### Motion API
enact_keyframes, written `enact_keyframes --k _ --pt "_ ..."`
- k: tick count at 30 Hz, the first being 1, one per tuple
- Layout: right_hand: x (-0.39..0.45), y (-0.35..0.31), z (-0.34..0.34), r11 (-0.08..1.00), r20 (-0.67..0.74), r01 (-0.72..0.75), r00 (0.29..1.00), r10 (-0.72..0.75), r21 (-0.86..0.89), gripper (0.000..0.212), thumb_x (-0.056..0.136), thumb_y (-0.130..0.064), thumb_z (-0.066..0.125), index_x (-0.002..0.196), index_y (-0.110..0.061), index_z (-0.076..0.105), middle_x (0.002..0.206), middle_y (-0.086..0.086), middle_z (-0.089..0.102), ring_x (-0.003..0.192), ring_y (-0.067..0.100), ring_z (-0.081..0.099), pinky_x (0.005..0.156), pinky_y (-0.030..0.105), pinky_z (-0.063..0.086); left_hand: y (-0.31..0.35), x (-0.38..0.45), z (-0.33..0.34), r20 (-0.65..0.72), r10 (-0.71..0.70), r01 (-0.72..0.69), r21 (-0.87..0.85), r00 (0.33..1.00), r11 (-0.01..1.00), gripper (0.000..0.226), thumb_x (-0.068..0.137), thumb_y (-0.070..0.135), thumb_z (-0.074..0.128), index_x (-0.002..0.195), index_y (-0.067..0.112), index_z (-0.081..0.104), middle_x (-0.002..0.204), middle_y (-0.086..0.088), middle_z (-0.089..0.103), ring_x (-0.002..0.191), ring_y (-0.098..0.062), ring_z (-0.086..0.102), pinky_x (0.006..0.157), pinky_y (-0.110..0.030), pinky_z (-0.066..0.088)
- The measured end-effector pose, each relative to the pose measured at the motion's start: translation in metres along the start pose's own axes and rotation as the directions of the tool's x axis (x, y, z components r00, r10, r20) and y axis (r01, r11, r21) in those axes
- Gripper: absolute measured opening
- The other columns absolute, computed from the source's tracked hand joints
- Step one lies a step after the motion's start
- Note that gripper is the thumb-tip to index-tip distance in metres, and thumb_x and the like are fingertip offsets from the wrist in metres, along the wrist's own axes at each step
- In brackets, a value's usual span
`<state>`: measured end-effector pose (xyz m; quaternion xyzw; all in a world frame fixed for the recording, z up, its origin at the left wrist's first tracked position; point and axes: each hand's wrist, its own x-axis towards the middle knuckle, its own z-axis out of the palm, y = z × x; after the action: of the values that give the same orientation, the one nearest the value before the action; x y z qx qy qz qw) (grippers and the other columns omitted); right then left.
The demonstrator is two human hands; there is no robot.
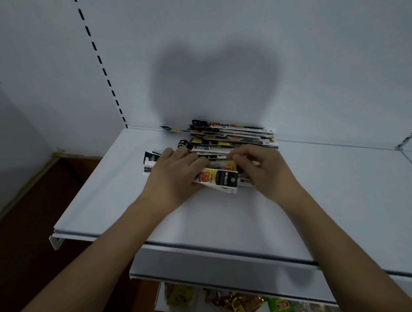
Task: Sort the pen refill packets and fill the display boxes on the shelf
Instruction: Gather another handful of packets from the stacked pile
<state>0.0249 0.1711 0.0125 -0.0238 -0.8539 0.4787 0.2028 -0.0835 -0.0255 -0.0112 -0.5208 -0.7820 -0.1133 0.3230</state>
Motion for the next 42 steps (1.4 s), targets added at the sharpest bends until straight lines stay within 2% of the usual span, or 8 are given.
enact_keyframes --k 6,11,17,26,32,36,39,42 --pt "0.005 0.036 -0.015 0.855 -0.123 0.006 0.989 -0.081 -0.518 0.019 0.093 -0.011 0.062 0.106 -0.02 0.072 0.098 -0.011 0.058 0.095 0.015 0.047 0.077 0.026 0.037 -0.003 -0.001 -0.006 0.025 -0.299 0.3 -0.025 0.954 0.954 0.033 0.068 0.002 0.077 0.096 0.007 0.061 0.078 -0.007 0.059 0.063 -0.031 0.054 0.062 -0.034 0.033" --pt "0.006 0.035 -0.011 0.811 -0.169 -0.055 0.984 -0.055 -0.582 0.021 0.087 -0.018 0.071 0.107 -0.021 0.073 0.1 -0.002 0.062 0.098 0.022 0.049 0.08 0.037 0.04 -0.007 -0.002 -0.008 0.052 -0.41 0.412 -0.043 0.911 0.91 0.03 0.065 0.004 0.064 0.092 0.009 0.054 0.073 -0.006 0.054 0.058 -0.031 0.05 0.06 -0.032 0.029" --pt "0.004 0.028 -0.019 0.919 -0.178 -0.069 0.984 -0.001 -0.388 0.004 0.084 -0.021 0.077 0.088 -0.02 0.077 0.089 -0.009 0.061 0.092 0.009 0.045 0.082 0.03 0.04 -0.002 0.001 -0.012 0.075 -0.393 0.394 0.002 0.916 0.919 0.036 0.06 0.001 0.075 0.09 0.009 0.058 0.07 -0.004 0.056 0.059 -0.03 0.052 0.062 -0.031 0.03" --pt "0.003 0.015 -0.025 0.932 -0.371 0.137 0.89 -0.265 -0.337 0.004 0.088 -0.01 0.07 0.089 -0.012 0.073 0.088 -0.003 0.065 0.083 0.012 0.051 0.075 0.019 0.039 0.007 0.002 -0.015 0.003 -0.158 0.158 0.054 0.987 0.986 0.022 0.075 0.014 0.063 0.097 0.011 0.061 0.075 -0.003 0.059 0.063 -0.026 0.054 0.063 -0.035 0.029" --pt "-0.002 0.005 -0.02 0.999 -0.077 -0.038 0.996 0.035 -0.033 0.021 0.09 0.001 0.061 0.086 -0.02 0.063 0.077 -0.008 0.063 0.066 0.006 0.057 0.063 0.021 0.044 0.034 0.005 -0.021 -0.129 -0.129 0.143 0.106 0.983 0.984 0.037 0.079 0.025 0.075 0.111 0.015 0.058 0.092 -0.006 0.065 0.083 -0.021 0.052 0.07 -0.032 0.031" --pt "-0.006 -0.005 -0.015 0.988 0.196 -0.131 0.974 0.114 0.08 0.024 0.095 -0.007 0.055 0.082 -0.024 0.065 0.065 -0.012 0.062 0.054 -0.002 0.053 0.051 0.014 0.041 0.045 0.013 -0.026 -0.008 -0.229 0.227 0.142 0.973 0.963 0.07 0.066 0.059 0.082 0.114 0.012 0.062 0.101 -0.009 0.061 0.088 -0.023 0.052 0.072 -0.036 0.038" --pt "-0.008 -0.013 -0.017 0.991 0.298 -0.105 0.952 0.074 0.088 0.028 0.095 -0.007 0.054 0.074 -0.021 0.067 0.058 -0.002 0.064 0.054 0.007 0.054 0.053 0.025 0.044 0.046 0.01 -0.03 0.088 -0.266 0.247 0.181 0.96 0.952 0.059 0.063 0.044 0.089 0.103 0.01 0.062 0.095 -0.008 0.064 0.083 -0.025 0.049 0.066 -0.035 0.04" --pt "-0.01 -0.022 -0.016 0.92 0.234 -0.223 0.96 0.151 0.323 0.035 0.1 -0.006 0.047 0.083 -0.021 0.074 0.084 0.005 0.073 0.078 0.022 0.065 0.073 0.044 0.054 0.047 0.005 -0.037 0.134 -0.288 0.272 0.131 0.948 0.954 0.041 0.067 0.021 0.088 0.096 0.008 0.062 0.081 -0.009 0.068 0.07 -0.032 0.06 0.059 -0.032 0.037"
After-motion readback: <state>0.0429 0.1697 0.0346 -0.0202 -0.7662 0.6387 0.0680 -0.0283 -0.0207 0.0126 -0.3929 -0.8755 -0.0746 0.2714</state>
